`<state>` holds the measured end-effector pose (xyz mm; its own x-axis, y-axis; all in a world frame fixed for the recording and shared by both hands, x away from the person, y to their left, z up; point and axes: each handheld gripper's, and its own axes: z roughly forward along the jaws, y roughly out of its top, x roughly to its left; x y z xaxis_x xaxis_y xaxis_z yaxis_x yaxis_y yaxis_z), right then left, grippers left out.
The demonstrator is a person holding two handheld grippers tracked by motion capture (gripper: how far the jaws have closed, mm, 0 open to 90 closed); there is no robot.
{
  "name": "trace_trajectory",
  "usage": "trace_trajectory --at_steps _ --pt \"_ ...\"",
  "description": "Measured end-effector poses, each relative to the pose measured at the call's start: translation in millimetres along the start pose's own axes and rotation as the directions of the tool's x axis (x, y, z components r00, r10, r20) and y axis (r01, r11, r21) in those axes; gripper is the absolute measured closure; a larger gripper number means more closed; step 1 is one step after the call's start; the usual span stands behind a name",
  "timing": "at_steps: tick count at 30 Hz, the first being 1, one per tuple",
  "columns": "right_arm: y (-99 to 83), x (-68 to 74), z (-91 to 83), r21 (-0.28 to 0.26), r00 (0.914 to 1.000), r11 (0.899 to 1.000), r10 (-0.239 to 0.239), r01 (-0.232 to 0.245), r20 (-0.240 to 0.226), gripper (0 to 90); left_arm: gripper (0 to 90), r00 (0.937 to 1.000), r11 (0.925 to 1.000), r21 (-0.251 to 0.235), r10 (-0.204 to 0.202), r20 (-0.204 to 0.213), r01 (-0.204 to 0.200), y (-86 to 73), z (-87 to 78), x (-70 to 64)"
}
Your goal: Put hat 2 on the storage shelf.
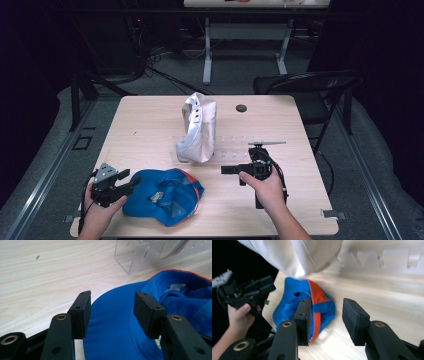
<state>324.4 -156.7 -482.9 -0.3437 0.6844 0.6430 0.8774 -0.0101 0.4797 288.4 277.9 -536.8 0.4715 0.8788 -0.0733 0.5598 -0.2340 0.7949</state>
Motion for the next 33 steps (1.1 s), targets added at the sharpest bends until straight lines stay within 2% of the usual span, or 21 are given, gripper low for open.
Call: trace_trajectory --at_steps 4,7,12,15,17,18,19,23,30,33 --pt "-11.7 -8.3 9.6 0.012 0.9998 1.000 0.019 -0.019 -0.001 58.8 48.0 0.9998 0.9998 0.015 0.016 -0.010 -0.016 -1.2 2.9 -0.8" --pt "-18.3 -10.6 15.7 0.024 0.9999 1.000 0.016 -0.016 -0.006 58.7 48.0 0.9995 0.9994 0.025 0.025 -0.017 -0.025 -1.6 5.1 -2.1" --pt "-32.9 -9.4 34.8 0.064 0.9993 0.998 0.004 -0.002 -0.036 58.8 48.0 0.9993 0.9986 0.041 0.035 -0.011 -0.035 -2.5 10.1 -4.5" --pt "-40.7 -9.7 48.6 0.093 0.9980 0.996 0.016 -0.010 -0.061 58.7 48.0 0.9994 0.9987 0.037 0.035 -0.008 -0.034 -2.3 10.7 -6.3" --pt "-44.6 -9.8 56.8 0.092 0.9956 0.995 0.039 -0.031 -0.086 58.2 47.9 0.9992 0.9986 0.036 0.038 -0.009 -0.038 -2.4 10.7 -6.9" --pt "-44.9 -10.0 58.4 0.114 0.9971 0.993 0.027 -0.019 -0.071 57.8 47.9 0.9992 0.9986 0.036 0.039 -0.010 -0.038 -2.4 10.7 -6.8" --pt "-47.0 -9.2 63.6 0.105 0.9936 0.994 0.045 -0.034 -0.103 57.4 47.9 0.9992 0.9985 0.037 0.040 -0.011 -0.039 -2.5 10.5 -6.5" --pt "-51.1 -5.2 76.3 0.129 0.9927 0.992 0.031 -0.016 -0.116 55.8 47.8 0.9991 0.9986 0.036 0.040 -0.015 -0.039 -3.0 9.4 -5.5" --pt "-55.2 -3.4 90.4 0.158 0.9918 0.987 0.029 -0.009 -0.124 54.3 47.5 0.9990 0.9987 0.036 0.036 -0.026 -0.035 -5.8 6.7 -4.7" --pt "-55.5 -3.9 94.3 0.173 0.9933 0.985 0.025 -0.005 -0.113 54.0 47.4 0.9988 0.9988 0.035 0.035 -0.035 -0.034 -7.4 4.0 -3.7"
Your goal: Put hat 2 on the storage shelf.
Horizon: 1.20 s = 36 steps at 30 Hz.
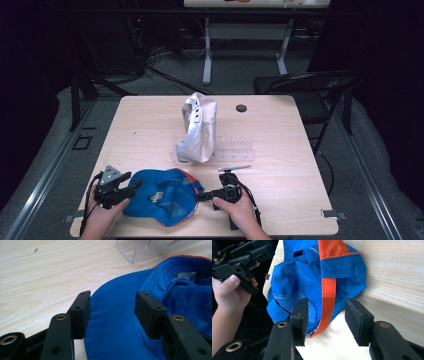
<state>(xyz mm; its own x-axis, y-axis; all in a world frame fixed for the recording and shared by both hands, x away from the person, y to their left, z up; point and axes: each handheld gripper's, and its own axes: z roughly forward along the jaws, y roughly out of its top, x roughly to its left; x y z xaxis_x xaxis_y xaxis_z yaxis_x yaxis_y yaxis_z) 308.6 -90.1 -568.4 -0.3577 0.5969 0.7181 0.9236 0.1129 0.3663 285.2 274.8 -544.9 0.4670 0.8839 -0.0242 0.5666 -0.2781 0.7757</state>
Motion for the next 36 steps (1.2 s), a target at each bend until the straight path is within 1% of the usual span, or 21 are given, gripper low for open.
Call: trace_trajectory --at_steps 1,5,6,10,11,12,13,14,18,20,23,27,32,33,34,36 --pt "-0.4 -0.3 3.0 -0.013 0.9998 1.000 0.006 -0.006 -0.019 53.9 47.3 1.0000 1.0000 -0.002 -0.004 -0.002 0.004 -0.7 -0.8 0.4" --pt "0.5 0.4 8.2 0.017 0.9996 1.000 -0.001 0.001 -0.028 53.2 47.2 0.9997 0.9999 -0.003 -0.016 -0.016 0.016 -3.5 -3.9 2.5" --pt "0.6 0.8 10.0 0.015 0.9997 1.000 -0.001 0.002 -0.025 53.2 47.2 0.9998 0.9999 -0.002 -0.012 -0.018 0.012 -4.1 -4.8 3.3" --pt "1.8 0.0 13.8 0.030 0.9993 1.000 0.008 -0.007 -0.036 53.4 47.0 0.9995 0.9998 -0.005 -0.020 -0.026 0.019 -6.2 -8.0 3.8" --pt "2.2 -0.1 14.4 0.030 0.9986 0.999 0.014 -0.013 -0.050 54.0 47.0 0.9993 0.9997 -0.009 -0.025 -0.027 0.025 -6.9 -8.3 3.9" --pt "2.5 -0.3 14.0 0.035 0.9974 0.999 0.024 -0.021 -0.068 54.6 47.0 0.9994 0.9998 -0.006 -0.020 -0.028 0.020 -7.1 -9.0 4.6" --pt "2.9 0.3 14.3 0.034 0.9970 0.999 0.033 -0.030 -0.070 55.5 47.0 0.9993 0.9997 -0.006 -0.024 -0.029 0.024 -7.4 -9.5 4.7" --pt "3.3 0.3 14.1 0.034 0.9961 0.999 0.031 -0.029 -0.083 56.6 46.9 0.9992 0.9997 -0.005 -0.023 -0.031 0.023 -7.7 -9.9 5.1" --pt "3.9 2.0 13.0 0.040 0.9959 0.999 0.030 -0.027 -0.085 63.5 46.8 0.9990 0.9995 -0.013 -0.029 -0.034 0.029 -8.2 -10.2 5.5" --pt "4.1 2.3 12.2 0.052 0.9953 0.998 0.038 -0.034 -0.089 66.6 46.8 0.9990 0.9995 -0.013 -0.029 -0.034 0.028 -8.2 -10.0 5.5" --pt "3.9 2.0 12.0 0.050 0.9947 0.998 0.039 -0.034 -0.096 70.1 46.6 0.9990 0.9995 -0.013 -0.028 -0.036 0.028 -8.2 -9.6 5.2" --pt "4.0 2.0 11.6 0.058 0.9949 0.997 0.049 -0.044 -0.088 76.5 46.5 0.9990 0.9996 -0.014 -0.027 -0.036 0.027 -8.2 -9.6 5.2" --pt "4.8 1.8 9.8 0.059 0.9926 0.996 0.079 -0.074 -0.092 77.2 46.5 0.9990 0.9995 -0.014 -0.028 -0.035 0.027 -8.2 -10.2 5.5" --pt "5.8 2.6 6.9 0.073 0.9953 0.995 0.077 -0.072 -0.059 77.2 46.5 0.9990 0.9995 -0.015 -0.027 -0.035 0.026 -8.1 -10.2 5.5" --pt "5.6 1.6 6.7 0.058 0.9921 0.995 0.085 -0.080 -0.093 77.3 46.5 0.9990 0.9995 -0.015 -0.027 -0.035 0.027 -8.1 -10.2 5.5" --pt "5.9 1.7 3.0 0.039 0.9898 0.994 0.103 -0.099 -0.099 77.3 46.5 0.9990 0.9995 -0.016 -0.026 -0.036 0.025 -8.1 -10.3 5.7"
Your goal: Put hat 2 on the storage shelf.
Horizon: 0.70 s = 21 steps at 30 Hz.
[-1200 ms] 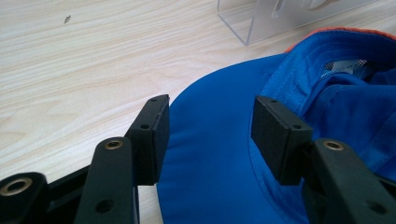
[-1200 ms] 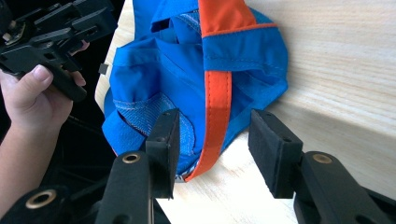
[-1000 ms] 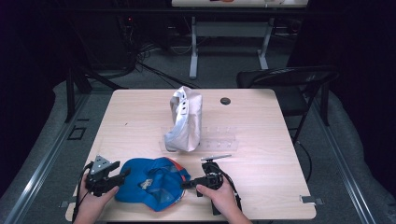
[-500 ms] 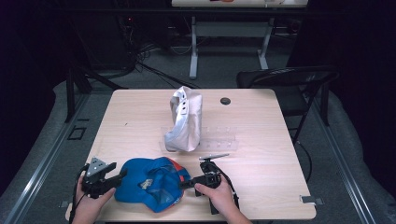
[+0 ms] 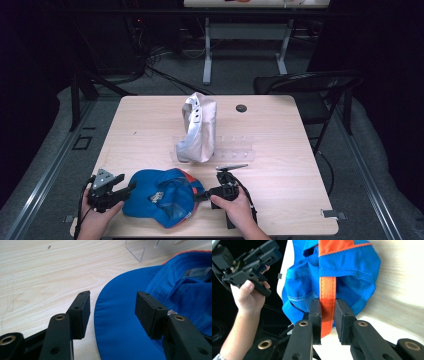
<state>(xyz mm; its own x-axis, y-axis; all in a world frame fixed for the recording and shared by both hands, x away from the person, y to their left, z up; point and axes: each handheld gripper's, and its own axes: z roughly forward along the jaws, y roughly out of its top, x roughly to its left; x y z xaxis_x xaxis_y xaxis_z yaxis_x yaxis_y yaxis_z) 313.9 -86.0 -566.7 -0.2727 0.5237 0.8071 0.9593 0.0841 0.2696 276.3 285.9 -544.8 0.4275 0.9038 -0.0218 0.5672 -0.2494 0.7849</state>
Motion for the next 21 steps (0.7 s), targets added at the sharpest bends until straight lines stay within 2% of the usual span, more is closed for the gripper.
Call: trace_trajectory --at_steps 7,16,17,21 --pt "0.5 -2.6 -19.6 -0.035 0.9996 0.999 0.027 -0.027 0.001 77.3 46.4 1.0000 1.0000 0.001 -0.002 0.000 0.002 0.4 0.3 0.7" --pt "0.0 -7.5 -54.3 -0.083 0.9981 0.995 0.052 -0.049 0.034 77.3 46.4 0.9999 0.9999 0.003 0.012 0.009 -0.012 2.5 2.1 -1.9" --pt "-0.7 -7.6 -57.4 -0.096 0.9972 0.993 0.067 -0.063 0.033 77.3 46.4 0.9999 1.0000 0.002 0.007 0.009 -0.007 2.5 2.7 -2.4" --pt "-3.0 -15.0 -72.5 -0.086 0.9966 0.994 0.071 -0.067 0.042 77.3 46.4 0.9998 0.9998 0.005 0.017 0.013 -0.017 3.4 3.8 -3.4"
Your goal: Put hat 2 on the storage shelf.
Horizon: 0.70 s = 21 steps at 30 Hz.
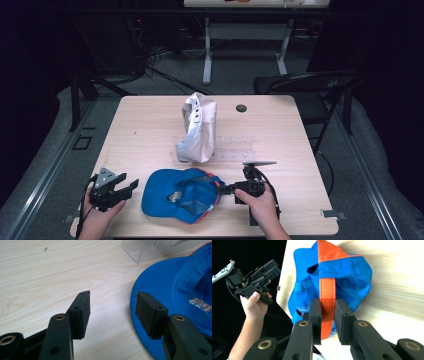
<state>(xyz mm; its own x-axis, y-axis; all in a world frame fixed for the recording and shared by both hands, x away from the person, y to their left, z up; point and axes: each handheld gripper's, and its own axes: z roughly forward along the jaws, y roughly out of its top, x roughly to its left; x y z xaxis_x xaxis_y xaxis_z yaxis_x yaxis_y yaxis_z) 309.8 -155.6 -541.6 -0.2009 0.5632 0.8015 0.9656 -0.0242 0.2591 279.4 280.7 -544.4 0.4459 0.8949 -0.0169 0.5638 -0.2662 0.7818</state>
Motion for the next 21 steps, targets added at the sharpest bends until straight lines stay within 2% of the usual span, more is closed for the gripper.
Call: trace_trajectory --at_steps 1,2,3,4,5,7,8,9,10,11,12,15,16,18,19,20,21 --pt "-0.1 -2.3 -4.1 0.004 1.0000 1.000 -0.003 0.003 0.006 77.3 46.4 1.0000 1.0000 0.001 -0.001 0.001 0.001 0.1 0.3 -0.5" --pt "-0.4 -4.2 -8.7 0.006 0.9995 1.000 -0.004 0.003 0.031 77.3 46.4 1.0000 1.0000 -0.001 -0.001 0.001 0.001 0.1 0.9 -0.9" --pt "-1.1 -7.2 -11.9 -0.004 0.9999 1.000 0.005 -0.005 0.011 77.3 46.4 1.0000 1.0000 0.000 0.002 0.001 -0.002 0.2 1.3 -1.0" --pt "-2.1 -8.3 -15.0 -0.017 0.9993 0.999 0.029 -0.028 0.024 77.2 46.4 1.0000 1.0000 -0.001 0.002 0.001 -0.002 0.2 1.6 -1.3" --pt "-2.0 -12.6 -20.1 -0.006 0.9997 1.000 0.023 -0.023 -0.010 77.2 46.4 1.0000 1.0000 0.001 0.003 0.001 -0.003 0.3 1.8 -1.4" --pt "-1.4 -18.0 -29.6 0.015 0.9972 1.000 0.020 -0.021 0.072 77.2 46.4 1.0000 1.0000 0.002 0.004 0.002 -0.004 0.2 2.2 -1.8" --pt "-2.6 -22.7 -29.4 -0.017 0.9988 0.999 0.047 -0.046 0.014 77.2 46.4 1.0000 1.0000 -0.001 0.001 0.000 -0.001 0.0 2.5 -2.2" --pt "-2.3 -25.5 -34.7 -0.010 0.9975 0.999 0.046 -0.046 0.053 77.2 46.4 1.0000 1.0000 0.002 0.003 0.001 -0.003 0.0 2.5 -2.2" --pt "-2.3 -29.5 -37.4 -0.018 0.9970 0.999 0.045 -0.044 0.063 77.2 46.4 1.0000 1.0000 0.005 0.002 0.002 -0.002 0.1 2.5 -2.2" --pt "-2.4 -33.5 -40.2 -0.025 0.9979 0.999 0.045 -0.044 0.047 77.2 46.4 1.0000 1.0000 0.007 0.002 0.002 -0.002 0.1 2.6 -2.3" --pt "-2.7 -35.9 -40.7 -0.036 0.9957 0.998 0.057 -0.055 0.073 77.2 46.4 1.0000 1.0000 0.006 -0.001 0.003 0.001 0.1 3.0 -2.7" --pt "-2.6 -43.1 -40.9 -0.056 0.9961 0.996 0.077 -0.074 0.044 77.2 46.4 1.0000 0.9999 0.009 0.005 0.002 -0.005 0.3 3.6 -3.5" --pt "-2.3 -44.4 -40.1 -0.051 0.9946 0.995 0.086 -0.083 0.059 77.2 46.4 1.0000 1.0000 0.008 0.004 0.003 -0.004 0.3 3.8 -3.8" --pt "-1.8 -45.8 -38.1 -0.053 0.9941 0.995 0.091 -0.087 0.060 77.2 46.4 1.0000 0.9999 0.008 0.006 0.004 -0.006 0.3 4.0 -3.9" --pt "-1.6 -46.9 -38.1 -0.047 0.9963 0.996 0.081 -0.080 0.027 77.2 46.4 1.0000 1.0000 0.008 0.005 0.003 -0.005 0.2 4.1 -3.9" --pt "-1.4 -46.9 -36.2 -0.054 0.9951 0.996 0.077 -0.074 0.062 77.1 46.4 1.0000 0.9999 0.009 0.005 0.004 -0.005 0.2 4.1 -3.6" --pt "-1.6 -46.8 -35.3 -0.055 0.9943 0.995 0.088 -0.085 0.060 77.1 46.4 1.0000 0.9999 0.010 0.007 0.004 -0.007 0.2 3.9 -3.1"
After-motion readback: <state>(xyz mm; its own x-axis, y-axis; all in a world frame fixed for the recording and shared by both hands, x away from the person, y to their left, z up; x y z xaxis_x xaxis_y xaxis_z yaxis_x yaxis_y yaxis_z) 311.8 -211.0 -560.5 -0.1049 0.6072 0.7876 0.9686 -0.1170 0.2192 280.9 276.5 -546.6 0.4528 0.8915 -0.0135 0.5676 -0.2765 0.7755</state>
